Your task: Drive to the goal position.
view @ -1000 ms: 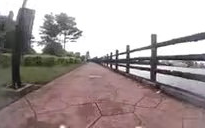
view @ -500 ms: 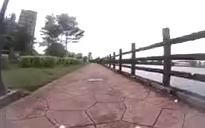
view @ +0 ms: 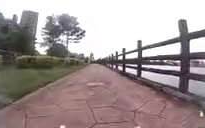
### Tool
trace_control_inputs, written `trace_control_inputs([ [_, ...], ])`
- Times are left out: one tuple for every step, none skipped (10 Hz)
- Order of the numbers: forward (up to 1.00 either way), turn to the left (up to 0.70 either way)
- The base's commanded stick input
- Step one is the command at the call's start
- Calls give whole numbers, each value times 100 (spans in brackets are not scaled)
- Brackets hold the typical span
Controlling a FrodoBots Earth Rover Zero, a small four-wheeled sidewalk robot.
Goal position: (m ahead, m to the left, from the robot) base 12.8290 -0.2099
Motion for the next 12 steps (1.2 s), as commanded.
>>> trace_control_inputs([
  [100, 7],
  [100, 7],
  [100, 7],
  [100, 7],
  [100, 7],
  [100, 7],
  [100, 7],
  [100, 7],
  [100, 7],
  [100, 7],
  [100, 7],
  [100, 7],
])
